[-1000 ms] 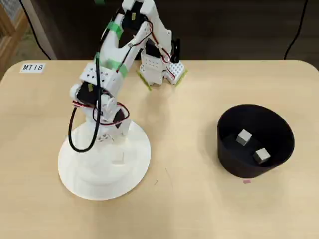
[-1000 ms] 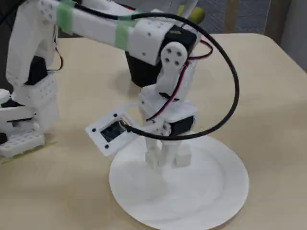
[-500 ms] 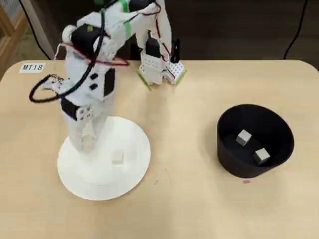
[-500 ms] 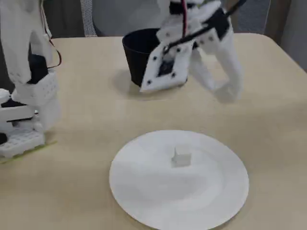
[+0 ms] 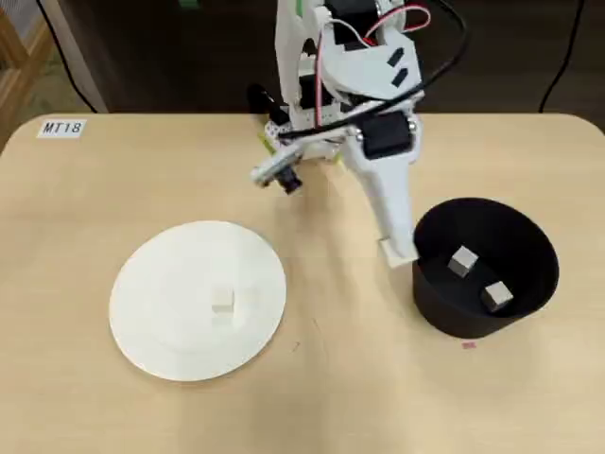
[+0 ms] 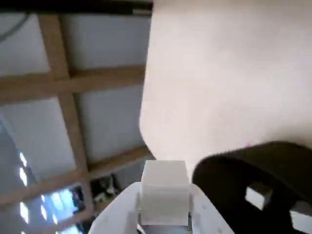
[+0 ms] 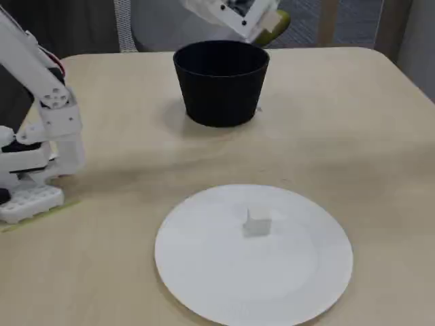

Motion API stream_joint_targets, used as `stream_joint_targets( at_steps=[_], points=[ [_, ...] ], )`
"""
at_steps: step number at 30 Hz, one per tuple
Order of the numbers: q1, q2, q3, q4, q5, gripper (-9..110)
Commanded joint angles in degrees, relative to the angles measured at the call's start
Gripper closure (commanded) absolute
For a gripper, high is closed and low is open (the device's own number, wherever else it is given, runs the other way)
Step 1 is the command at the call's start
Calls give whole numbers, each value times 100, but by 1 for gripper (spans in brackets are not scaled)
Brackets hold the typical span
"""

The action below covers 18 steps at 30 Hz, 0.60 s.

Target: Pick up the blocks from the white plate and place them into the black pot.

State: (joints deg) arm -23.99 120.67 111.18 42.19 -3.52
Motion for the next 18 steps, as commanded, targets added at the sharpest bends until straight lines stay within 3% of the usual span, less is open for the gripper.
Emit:
stream_joint_targets(
  at_steps=[1,12,18],
  points=[
    [-510,229,536,-633,-308,104],
    [-1354,-387,1354,-2021,-642,104],
    [-1468,-835,1283,-2215,-729,104]
  ],
)
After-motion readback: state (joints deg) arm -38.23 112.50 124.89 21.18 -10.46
